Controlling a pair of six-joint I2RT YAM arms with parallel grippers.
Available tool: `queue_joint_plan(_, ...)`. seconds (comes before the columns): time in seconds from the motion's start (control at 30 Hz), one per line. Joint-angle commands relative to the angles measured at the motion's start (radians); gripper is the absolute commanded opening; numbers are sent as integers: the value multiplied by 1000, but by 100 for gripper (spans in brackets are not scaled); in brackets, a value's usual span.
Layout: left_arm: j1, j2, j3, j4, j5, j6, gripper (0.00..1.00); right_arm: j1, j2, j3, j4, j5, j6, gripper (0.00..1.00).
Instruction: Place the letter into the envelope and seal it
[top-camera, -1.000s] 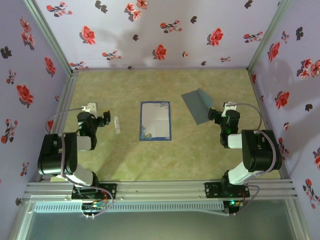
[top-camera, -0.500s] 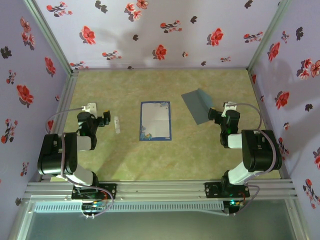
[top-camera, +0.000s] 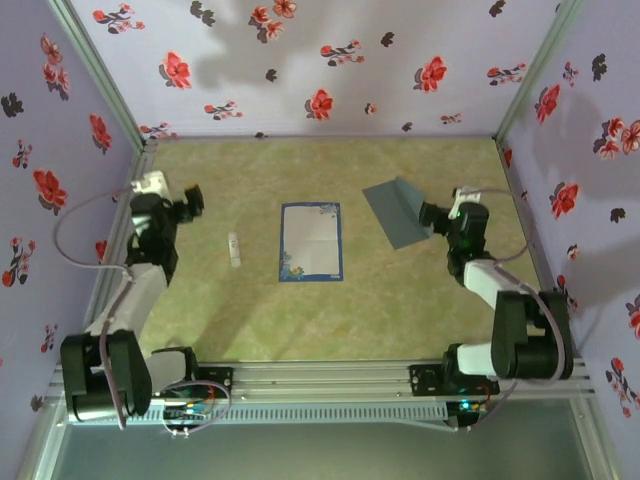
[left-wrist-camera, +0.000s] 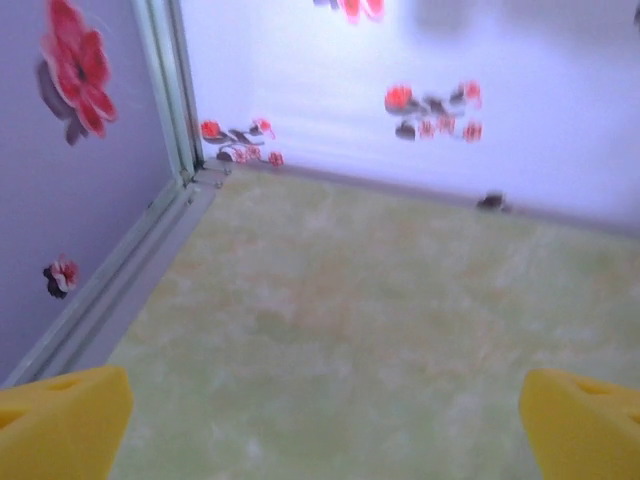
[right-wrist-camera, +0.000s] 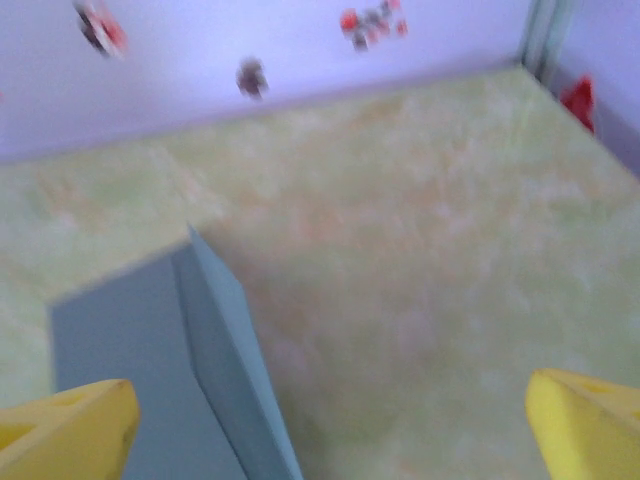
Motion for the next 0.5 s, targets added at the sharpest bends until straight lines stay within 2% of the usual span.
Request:
queue_joint_plan(0.0,-1,-31,180,-410,-19,-165,100,-3,-60,177,-339,-108,98,99)
queue_joint_plan(0.07,5,-23,282,-503,90,-155,100,-1,-50,274,-477,-132,179,99)
queue_joint_plan(0.2,14,-6,304,-452,314,-163,100,33,-30,362,-611,-189,338,100)
queue_joint_plan(0.33,5,135,375,-470,464,-228,100,191,-44,377,-639,-165,385,100)
queue_joint_plan(0.47,-60,350,544,-592,529,-266,100,348,2,399,-654,-175,486,100)
